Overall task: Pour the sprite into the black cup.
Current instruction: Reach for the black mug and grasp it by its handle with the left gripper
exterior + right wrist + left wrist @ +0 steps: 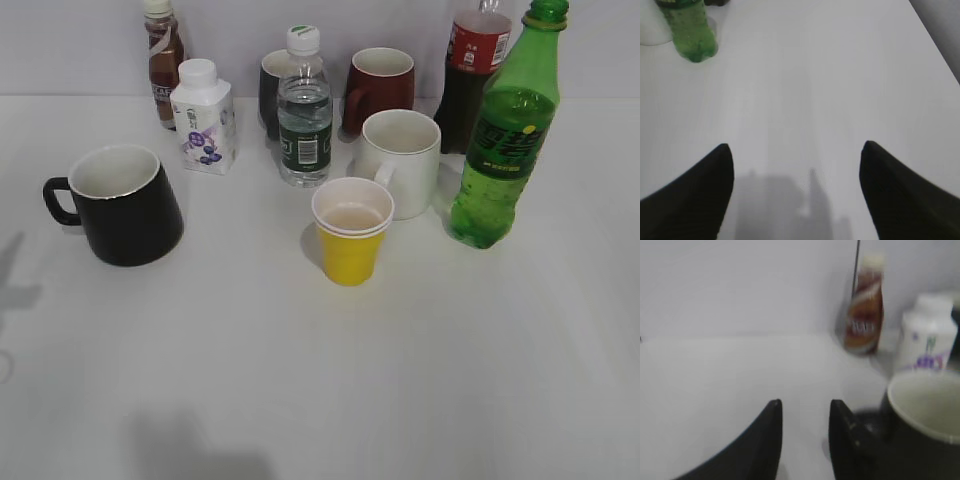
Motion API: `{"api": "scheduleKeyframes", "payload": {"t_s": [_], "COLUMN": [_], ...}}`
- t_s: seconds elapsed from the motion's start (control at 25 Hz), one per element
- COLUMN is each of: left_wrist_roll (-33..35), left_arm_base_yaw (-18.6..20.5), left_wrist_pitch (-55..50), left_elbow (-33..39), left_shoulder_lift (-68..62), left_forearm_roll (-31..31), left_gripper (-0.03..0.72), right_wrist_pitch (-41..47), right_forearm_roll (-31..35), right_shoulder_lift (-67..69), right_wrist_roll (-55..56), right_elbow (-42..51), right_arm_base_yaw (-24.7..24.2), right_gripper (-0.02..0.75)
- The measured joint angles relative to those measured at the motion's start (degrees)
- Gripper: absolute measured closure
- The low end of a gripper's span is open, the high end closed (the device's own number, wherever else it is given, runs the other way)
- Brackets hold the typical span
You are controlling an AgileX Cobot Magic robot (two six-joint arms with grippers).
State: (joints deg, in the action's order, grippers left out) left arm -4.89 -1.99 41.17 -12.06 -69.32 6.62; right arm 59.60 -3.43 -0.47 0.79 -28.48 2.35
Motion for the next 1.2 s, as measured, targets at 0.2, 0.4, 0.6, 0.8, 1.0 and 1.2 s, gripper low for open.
{"api": "scheduleKeyframes", "payload": {"t_s": [0.2, 0.4, 0.6, 0.8, 1.0, 1.2], "left_wrist_roll": [0.00, 0.00, 0.00, 0.00, -0.02, -0.08], "left_arm_base_yaw": [-0.13, -0.13, -0.13, -0.13, -0.13, -0.13], "left_wrist_pitch": [17.85, 26.90, 27.52, 28.01, 28.46, 28.65], "left_elbow": [0.96, 0.49, -2.57, -6.02, -8.09, -10.33], "left_shoulder_lift": [-16.73, -28.74, -34.87, -36.25, -38.00, -39.35], "left_forearm_roll": [5.00, 5.02, 5.24, 5.24, 6.08, 7.19], "left_gripper": [0.370, 0.353, 0.350, 0.350, 0.350, 0.359], "right_wrist_pitch": [0.00, 0.00, 0.00, 0.00, 0.00, 0.00], "right_forearm_roll": [0.00, 0.00, 0.00, 0.00, 0.00, 0.00], "right_shoulder_lift": [0.00, -0.02, -0.02, -0.02, -0.02, -0.02], "right_wrist_roll": [0.00, 0.00, 0.00, 0.00, 0.00, 0.00], "right_elbow": [0.00, 0.00, 0.00, 0.00, 0.00, 0.00], "right_arm_base_yaw": [0.00, 0.00, 0.00, 0.00, 0.00, 0.00], "right_gripper": [0.150, 0.150, 0.150, 0.150, 0.150, 0.150]}}
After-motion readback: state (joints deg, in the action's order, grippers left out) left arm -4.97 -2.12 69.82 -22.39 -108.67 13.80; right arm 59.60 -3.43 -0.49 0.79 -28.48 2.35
